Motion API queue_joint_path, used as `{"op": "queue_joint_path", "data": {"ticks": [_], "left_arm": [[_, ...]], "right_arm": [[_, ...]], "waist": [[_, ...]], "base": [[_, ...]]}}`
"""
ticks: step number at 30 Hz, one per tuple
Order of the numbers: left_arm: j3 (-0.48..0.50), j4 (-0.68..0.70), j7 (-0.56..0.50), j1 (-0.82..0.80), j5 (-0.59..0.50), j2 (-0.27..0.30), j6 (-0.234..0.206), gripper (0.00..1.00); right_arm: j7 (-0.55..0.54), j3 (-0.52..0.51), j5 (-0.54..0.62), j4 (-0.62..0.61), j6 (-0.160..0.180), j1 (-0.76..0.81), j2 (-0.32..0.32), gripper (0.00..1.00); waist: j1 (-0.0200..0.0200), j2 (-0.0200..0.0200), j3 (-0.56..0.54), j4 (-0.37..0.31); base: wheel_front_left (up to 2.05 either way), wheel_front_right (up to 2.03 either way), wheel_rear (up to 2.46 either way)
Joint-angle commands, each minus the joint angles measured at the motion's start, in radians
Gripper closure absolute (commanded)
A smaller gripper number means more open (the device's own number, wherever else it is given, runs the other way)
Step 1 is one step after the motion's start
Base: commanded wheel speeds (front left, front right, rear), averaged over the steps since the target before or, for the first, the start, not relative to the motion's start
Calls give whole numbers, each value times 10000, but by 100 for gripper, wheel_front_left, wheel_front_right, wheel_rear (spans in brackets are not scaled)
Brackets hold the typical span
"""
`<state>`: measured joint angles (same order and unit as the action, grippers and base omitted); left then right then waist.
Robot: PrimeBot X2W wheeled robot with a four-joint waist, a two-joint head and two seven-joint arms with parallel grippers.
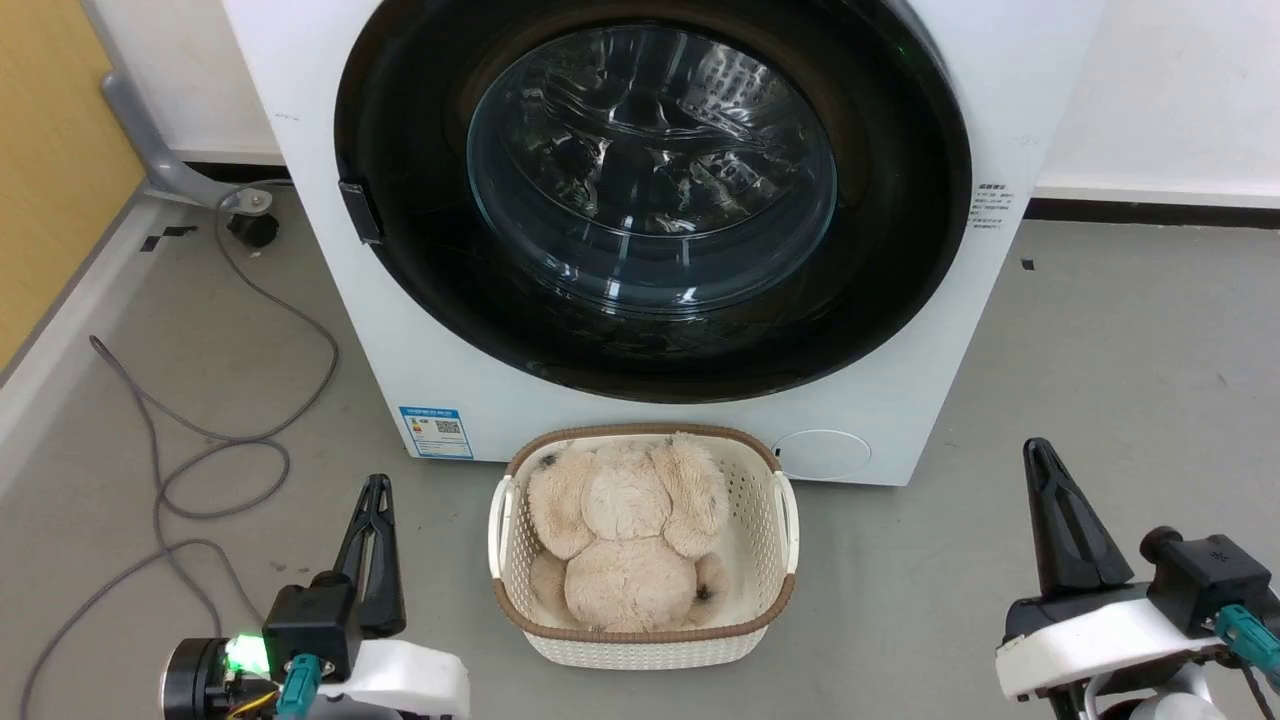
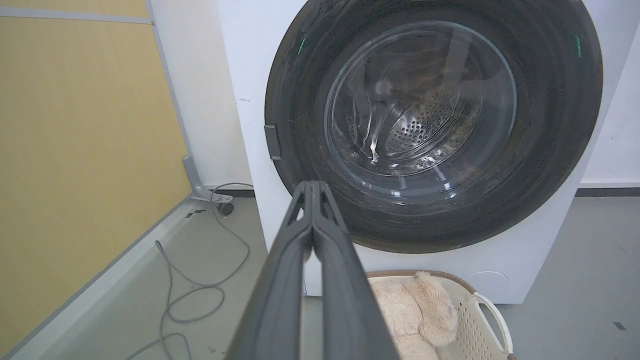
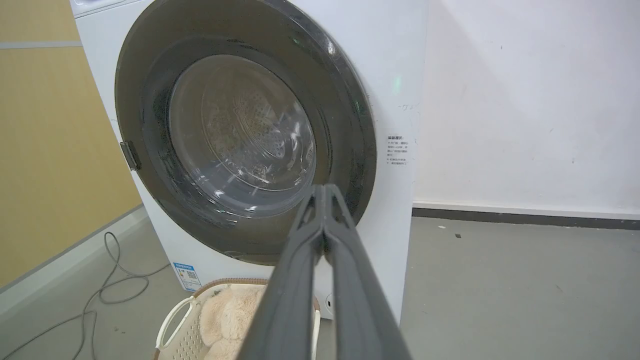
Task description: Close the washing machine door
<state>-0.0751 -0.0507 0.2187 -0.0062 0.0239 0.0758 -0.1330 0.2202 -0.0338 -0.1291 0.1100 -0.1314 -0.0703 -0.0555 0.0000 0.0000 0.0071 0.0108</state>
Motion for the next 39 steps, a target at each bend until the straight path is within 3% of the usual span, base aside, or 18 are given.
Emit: {"op": "queue_joint_path", "data": {"ticks": [1, 39], "left_arm": [[41, 54, -85, 11, -32, -19, 58, 100], [296, 217, -841, 29, -106, -104, 515, 100]], "right_arm": [[-94, 16, 112, -97, 1, 122, 9, 100], [-852, 132, 536, -458, 4, 331, 25, 100]], "waist": [[0, 0, -1, -1], [0, 0, -26, -40]], "base": [[0, 0, 0], [0, 0, 0]]}}
